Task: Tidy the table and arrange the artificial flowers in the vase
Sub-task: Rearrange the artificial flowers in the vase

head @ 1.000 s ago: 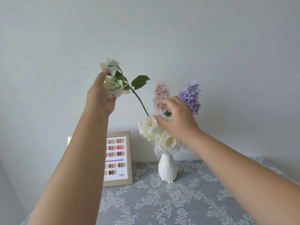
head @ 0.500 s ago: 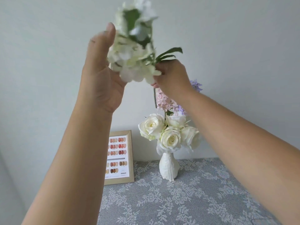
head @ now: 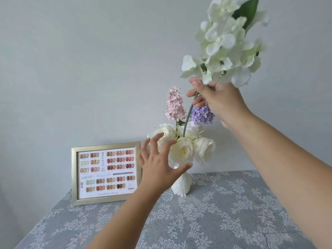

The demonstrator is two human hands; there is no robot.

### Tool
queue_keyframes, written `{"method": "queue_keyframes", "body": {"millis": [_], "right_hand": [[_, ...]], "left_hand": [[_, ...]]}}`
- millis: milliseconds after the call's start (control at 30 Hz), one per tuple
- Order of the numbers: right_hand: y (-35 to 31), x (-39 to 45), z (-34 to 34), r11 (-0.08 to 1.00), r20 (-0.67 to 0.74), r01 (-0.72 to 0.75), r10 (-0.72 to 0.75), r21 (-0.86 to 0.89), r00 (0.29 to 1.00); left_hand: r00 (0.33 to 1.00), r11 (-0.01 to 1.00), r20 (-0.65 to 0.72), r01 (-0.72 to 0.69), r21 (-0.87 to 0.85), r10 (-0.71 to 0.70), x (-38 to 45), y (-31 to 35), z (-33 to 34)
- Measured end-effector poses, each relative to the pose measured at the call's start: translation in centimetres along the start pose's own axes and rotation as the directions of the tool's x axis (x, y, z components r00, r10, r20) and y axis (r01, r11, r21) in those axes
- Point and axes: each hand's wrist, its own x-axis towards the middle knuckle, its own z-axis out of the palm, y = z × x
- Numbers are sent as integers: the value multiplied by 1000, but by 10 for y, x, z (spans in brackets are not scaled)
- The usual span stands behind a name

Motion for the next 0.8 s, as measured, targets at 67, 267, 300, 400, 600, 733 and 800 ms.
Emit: {"method": "queue_keyframes", "body": {"millis": [67,267,300,400,600,733,800], "right_hand": [[3,-4,4,1000,-2,-9,10,23,1000],[16,-9,14,991,-26,-112,110,-73,994],[18,-9,15,988,-27,-125,123,-92,992],[25,-12,14,971,-25,-189,187,-149,982],[43,-24,2,925,-15,-287,292,-251,956],[50,-25,6,924,-46,-371,369,-95,928],[55,-28,11,907,-38,-391,390,-158,920]], "left_hand": [[1000,993,-5,-9,115,10,1,2,11],[998,994,-60,25,108,-18,9,-1,21],[997,996,-77,19,85,-12,10,-2,21],[995,1000,-104,-2,30,5,13,-9,22],[994,931,-84,34,-362,-69,21,-29,15],[988,889,-43,115,-443,-149,29,-35,9],[987,870,-30,126,-477,-160,31,-36,7]]}}
